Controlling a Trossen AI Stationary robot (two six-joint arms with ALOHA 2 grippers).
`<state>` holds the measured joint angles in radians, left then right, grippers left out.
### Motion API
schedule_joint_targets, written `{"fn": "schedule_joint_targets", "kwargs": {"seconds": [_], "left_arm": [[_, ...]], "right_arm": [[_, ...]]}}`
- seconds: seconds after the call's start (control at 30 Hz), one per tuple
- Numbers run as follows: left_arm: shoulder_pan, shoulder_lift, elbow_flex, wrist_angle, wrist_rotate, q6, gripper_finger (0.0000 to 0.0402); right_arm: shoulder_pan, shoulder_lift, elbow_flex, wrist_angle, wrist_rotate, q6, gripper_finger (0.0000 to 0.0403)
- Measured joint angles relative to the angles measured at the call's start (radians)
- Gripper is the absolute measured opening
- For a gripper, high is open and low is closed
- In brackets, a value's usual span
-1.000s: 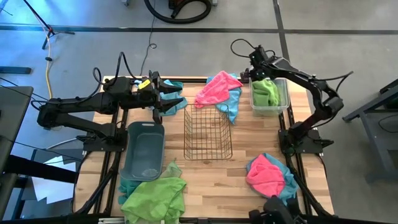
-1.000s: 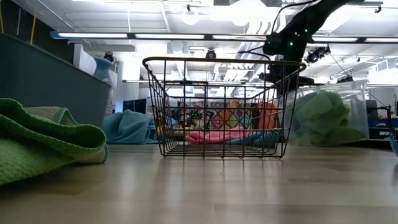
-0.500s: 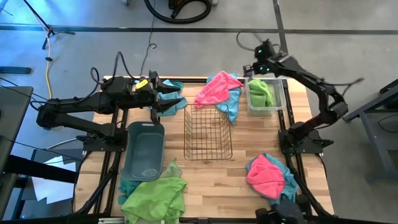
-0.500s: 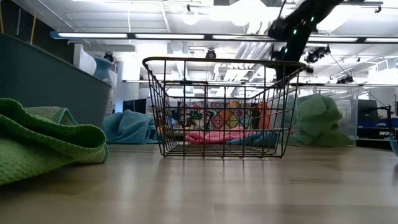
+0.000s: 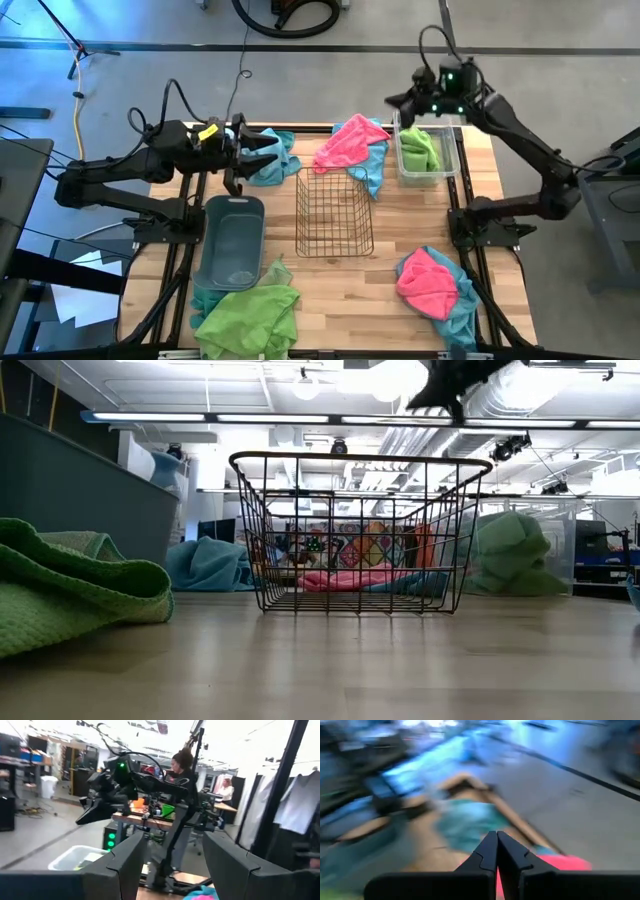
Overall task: Sort microfiber towel by color & place in baskets
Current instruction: Put the green towel into the transparent bin
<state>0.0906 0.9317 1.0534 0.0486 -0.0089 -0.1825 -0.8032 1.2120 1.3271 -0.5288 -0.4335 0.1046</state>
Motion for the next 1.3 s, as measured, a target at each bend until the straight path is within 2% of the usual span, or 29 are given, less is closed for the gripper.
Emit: {"fn": "schedule_joint_targets", "kwargs": {"seconds": [0.07,0.2,0.37,0.5,0.7,1.0,1.17,1.3], "left_arm": [[-0.001,0.003,0.001,0.001,0.013,-0.030,0.0188],[-0.018,0.004,0.001,0.001,0.031,-0.106,0.0188],[-0.064,0.004,0.001,0.001,0.031,-0.184,0.0188],[-0.123,0.004,0.001,-0.001,0.031,-0.191,0.0188],[-0.211,0.001,0.001,-0.013,0.031,-0.089,0.0188],[-0.348,0.002,0.003,-0.205,0.023,-0.052,0.0188],[-0.430,0.004,0.002,-0.210,-0.034,-0.059,0.0188],[-0.486,0.005,0.002,-0.199,-0.117,-0.085,0.0188]], "right_arm": [[0.071,-0.024,-0.042,0.061,-0.057,0.001,0.0000],[0.241,-0.064,-0.165,0.220,-0.072,0.052,0.0000],[0.463,-0.074,-0.349,0.566,-0.071,0.193,0.0000],[0.627,-0.071,-0.435,0.775,0.025,0.267,0.0000],[0.790,-0.070,-0.404,0.785,0.202,0.209,0.0000],[0.943,-0.071,-0.303,0.781,0.519,0.133,0.0000],[0.997,-0.071,-0.294,0.776,0.586,0.122,0.0000],[1.020,-0.071,-0.294,0.774,0.591,0.122,0.0000]]}}
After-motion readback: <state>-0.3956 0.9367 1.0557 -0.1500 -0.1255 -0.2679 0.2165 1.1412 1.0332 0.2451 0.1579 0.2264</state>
